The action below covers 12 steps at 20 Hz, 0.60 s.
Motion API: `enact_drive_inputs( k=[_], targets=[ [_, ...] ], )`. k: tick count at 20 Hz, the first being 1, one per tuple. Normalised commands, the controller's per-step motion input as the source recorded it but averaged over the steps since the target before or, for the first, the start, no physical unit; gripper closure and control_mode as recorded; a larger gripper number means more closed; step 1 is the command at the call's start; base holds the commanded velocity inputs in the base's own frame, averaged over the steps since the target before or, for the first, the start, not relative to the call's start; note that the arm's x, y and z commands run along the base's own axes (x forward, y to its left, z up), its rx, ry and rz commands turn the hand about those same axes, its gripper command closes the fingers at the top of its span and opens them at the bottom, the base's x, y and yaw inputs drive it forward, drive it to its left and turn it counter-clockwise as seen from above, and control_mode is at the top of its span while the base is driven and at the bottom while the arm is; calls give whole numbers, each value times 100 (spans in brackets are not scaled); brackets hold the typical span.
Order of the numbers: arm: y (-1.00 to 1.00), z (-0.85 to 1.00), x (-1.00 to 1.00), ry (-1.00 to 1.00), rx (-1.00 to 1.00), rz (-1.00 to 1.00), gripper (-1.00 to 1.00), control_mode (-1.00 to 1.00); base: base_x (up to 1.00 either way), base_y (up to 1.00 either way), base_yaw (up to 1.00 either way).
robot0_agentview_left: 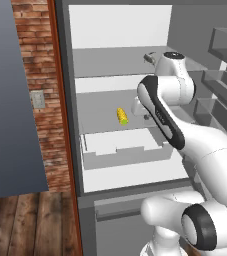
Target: Place one corn and one fish in each tupperware on the nearby counter, to pack two identical lunches.
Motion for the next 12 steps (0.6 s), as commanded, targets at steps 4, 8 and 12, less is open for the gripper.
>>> enact_drive_inputs(
  k=[4, 8, 12],
  targets=[
    [-2, 2, -27, -18, 0, 0, -100, -100, 0, 0, 0],
    [-4, 1, -32, -16, 0, -2, -100, -100, 0, 0, 0],
    [-13, 0, -4, -9, 0, 0, -100, -100, 0, 0, 0]
  ],
)
